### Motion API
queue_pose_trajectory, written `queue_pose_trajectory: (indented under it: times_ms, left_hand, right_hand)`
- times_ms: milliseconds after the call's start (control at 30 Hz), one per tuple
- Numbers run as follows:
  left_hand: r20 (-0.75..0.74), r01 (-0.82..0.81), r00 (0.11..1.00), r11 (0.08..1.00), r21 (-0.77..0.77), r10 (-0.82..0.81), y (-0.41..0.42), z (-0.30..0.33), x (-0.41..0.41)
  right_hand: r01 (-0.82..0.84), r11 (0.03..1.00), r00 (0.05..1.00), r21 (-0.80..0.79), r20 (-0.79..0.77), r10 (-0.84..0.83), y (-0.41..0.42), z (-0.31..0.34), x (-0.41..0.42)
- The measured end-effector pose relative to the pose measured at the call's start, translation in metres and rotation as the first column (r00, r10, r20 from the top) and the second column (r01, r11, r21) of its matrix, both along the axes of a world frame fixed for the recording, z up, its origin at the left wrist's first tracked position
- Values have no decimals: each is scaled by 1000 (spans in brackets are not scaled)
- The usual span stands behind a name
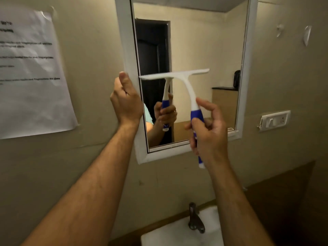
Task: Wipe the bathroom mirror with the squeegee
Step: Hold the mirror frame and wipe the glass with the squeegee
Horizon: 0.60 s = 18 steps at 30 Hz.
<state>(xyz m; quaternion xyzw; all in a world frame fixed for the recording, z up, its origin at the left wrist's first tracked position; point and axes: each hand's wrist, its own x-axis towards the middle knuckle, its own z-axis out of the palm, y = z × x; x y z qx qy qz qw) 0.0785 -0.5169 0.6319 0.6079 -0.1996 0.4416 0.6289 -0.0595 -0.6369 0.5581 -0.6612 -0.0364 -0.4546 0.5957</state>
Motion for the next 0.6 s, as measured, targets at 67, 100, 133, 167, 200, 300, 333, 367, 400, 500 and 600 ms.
queue_pose_trajectory:
  times_ms: [67, 100, 133, 167, 200, 300, 333, 367, 400, 500, 600]
  left_hand:
    - [-12, 7, 1000, 1000, -3, -7, 1, -7, 4]
    - [-17, 6, 1000, 1000, -4, -6, 1, -12, 6]
    - [-16, 0, 1000, 1000, -6, 0, 1, -17, 8]
    - [-11, -7, 1000, 1000, -7, 7, 0, -20, 8]
    - [-4, -11, 1000, 1000, -6, 11, 0, -22, 8]
    - [-4, -23, 1000, 1000, 9, 23, 0, -23, 1]
    - [-2, -29, 1000, 1000, 10, 29, 0, -24, 1]
    - [-1, -33, 999, 999, 9, 33, 0, -25, 2]
    - [-4, -33, 999, 999, 8, 33, 0, -26, 3]
    - [-5, -35, 999, 999, 7, 35, 0, -32, 8]
    - [-5, -35, 999, 999, 11, 35, 0, -34, 8]
  right_hand:
    - [41, 999, 999, -23, 14, -40, 0, 9, 6]
    - [54, 998, 999, -23, 9, -53, 2, 7, 8]
    - [62, 998, 998, -18, 0, -62, 3, 0, 9]
    - [67, 998, 998, -12, -12, -67, 4, -9, 10]
    - [70, 998, 997, -5, -27, -70, 6, -21, 9]
    - [28, 999, 998, 45, -66, -25, 10, -52, 7]
    - [14, 998, 998, 54, -70, -10, 10, -57, 6]
    - [13, 999, 998, 53, -67, -9, 10, -56, 4]
    - [19, 999, 998, 48, -58, -16, 9, -52, 4]
    - [35, 999, 999, 16, -1, -35, 4, -27, 6]
    - [67, 997, 998, -44, 6, -67, 2, -20, 15]
